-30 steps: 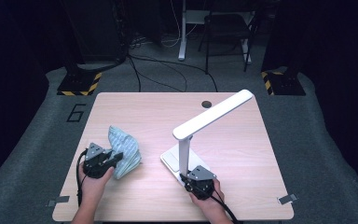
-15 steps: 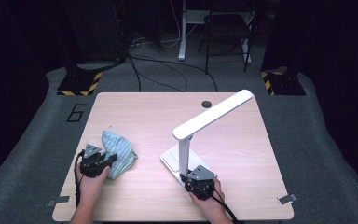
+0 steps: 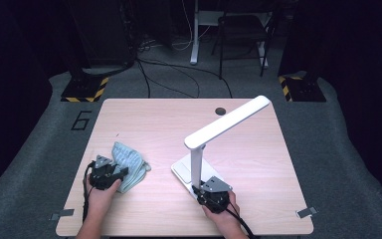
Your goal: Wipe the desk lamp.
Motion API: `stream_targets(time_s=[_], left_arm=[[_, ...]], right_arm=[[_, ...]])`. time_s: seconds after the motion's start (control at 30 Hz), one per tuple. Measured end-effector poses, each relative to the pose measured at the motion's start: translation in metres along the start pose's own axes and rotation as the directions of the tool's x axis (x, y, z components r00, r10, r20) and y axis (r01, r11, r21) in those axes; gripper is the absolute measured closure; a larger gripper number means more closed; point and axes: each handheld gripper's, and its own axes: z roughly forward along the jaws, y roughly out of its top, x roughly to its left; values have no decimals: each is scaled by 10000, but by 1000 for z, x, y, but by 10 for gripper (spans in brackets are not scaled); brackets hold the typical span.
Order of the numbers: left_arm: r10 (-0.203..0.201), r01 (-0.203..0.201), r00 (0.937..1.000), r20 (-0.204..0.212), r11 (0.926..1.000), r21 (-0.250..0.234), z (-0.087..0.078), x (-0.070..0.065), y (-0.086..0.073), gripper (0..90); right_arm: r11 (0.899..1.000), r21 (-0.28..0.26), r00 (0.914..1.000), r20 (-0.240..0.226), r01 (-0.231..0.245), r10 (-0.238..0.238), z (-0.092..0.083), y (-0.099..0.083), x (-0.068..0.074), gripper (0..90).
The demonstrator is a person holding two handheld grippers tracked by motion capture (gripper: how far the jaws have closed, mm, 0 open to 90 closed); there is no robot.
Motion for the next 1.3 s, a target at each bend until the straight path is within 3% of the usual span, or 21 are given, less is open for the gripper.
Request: stream_targets(time_s=[0.13,0.43,0.53,0.6,0.83,1.03,1.1,1.2,1.3], left_arm=[[-66,66,10000,71,10000,-19,0,0,0,452],[-12,9,9998,-189,9999,-168,0,-4,1,322],[104,-106,9997,-242,9999,-113,-2,-5,3,305],[79,-90,9996,-261,9991,-421,-5,-8,4,305],[152,-160,9998,-123,9976,-680,-13,-13,9,314],[296,-253,9986,436,9950,-962,-22,-25,19,337],[469,-370,9955,818,9923,-1185,-27,-33,25,340],[633,-493,9925,1042,9901,-1314,-30,-40,30,341],[930,-727,9855,1419,9872,-1418,-31,-53,36,341]], right_arm=[[10000,33,10000,-2,-67,67,0,0,0,661],[9999,-15,9999,103,-115,116,0,-1,0,637],[10000,-24,9999,105,-66,67,0,-1,-1,629],[9999,-82,9998,170,-142,143,0,-1,-1,622],[10000,-41,9999,108,-84,84,-1,-1,-3,594],[9996,-103,9996,104,-246,247,-3,-2,-3,580],[9995,-89,9996,33,-296,297,-5,-2,-4,579],[9993,-96,9993,-9,-372,372,-7,-3,-4,587],[9991,-97,9992,-49,-406,406,-9,-5,-4,604]])
